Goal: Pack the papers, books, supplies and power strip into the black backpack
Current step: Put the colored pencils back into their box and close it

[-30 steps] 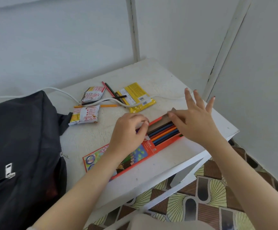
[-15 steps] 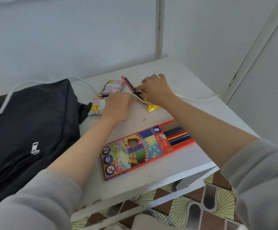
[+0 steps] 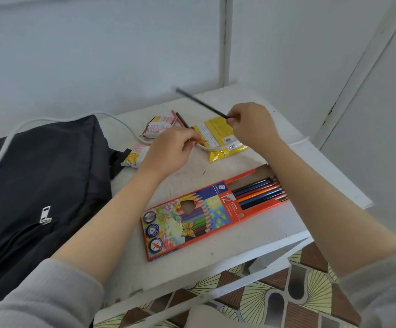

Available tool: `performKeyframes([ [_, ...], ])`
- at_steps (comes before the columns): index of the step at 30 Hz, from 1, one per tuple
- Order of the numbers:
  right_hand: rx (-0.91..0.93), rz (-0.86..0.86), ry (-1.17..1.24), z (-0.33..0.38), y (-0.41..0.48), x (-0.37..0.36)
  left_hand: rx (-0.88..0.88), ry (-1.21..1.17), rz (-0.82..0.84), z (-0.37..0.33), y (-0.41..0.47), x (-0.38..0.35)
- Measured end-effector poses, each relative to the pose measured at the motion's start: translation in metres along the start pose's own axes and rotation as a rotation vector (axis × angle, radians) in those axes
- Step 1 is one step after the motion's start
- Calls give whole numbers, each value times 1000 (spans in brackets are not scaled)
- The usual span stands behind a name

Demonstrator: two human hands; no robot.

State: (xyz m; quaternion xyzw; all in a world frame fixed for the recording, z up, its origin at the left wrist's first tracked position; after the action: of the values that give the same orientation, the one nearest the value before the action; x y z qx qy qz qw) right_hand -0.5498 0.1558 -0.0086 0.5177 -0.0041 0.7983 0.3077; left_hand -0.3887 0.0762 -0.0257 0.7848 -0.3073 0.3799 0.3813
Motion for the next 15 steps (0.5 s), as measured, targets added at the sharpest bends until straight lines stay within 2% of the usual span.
performKeyframes([
  [3, -244, -6, 504, -16, -41, 14, -13, -201, -170, -23, 6, 15],
  [5, -347, 9, 678, -20, -73, 18, -26, -315, -327, -39, 8, 25],
  [7, -440, 4, 761, -24, -101, 22, -35, -408, -436, -57, 9, 32],
  [9, -515, 1, 727, -30, -122, 26, -13, -508, -464, -73, 10, 32],
  [11, -568, -7, 689, -34, -137, 27, 23, -607, -438, -88, 9, 26],
  [15, -640, -57, 814, -33, -153, 23, 41, -690, -353, -107, 5, 5],
])
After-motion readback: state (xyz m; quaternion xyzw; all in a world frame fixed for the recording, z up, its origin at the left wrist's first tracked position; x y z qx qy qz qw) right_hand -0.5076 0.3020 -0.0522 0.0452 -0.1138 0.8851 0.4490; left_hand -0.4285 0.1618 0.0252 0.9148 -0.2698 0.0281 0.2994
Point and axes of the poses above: each hand's wrist, its own y-axis towards the middle knuckle, its own x-axis out of the back of the hand, z = x × y, the point moved 5 cm from there along y, towards the middle knuckle, and after that the axes turned 4 degrees about x, right-handed, at the moved point
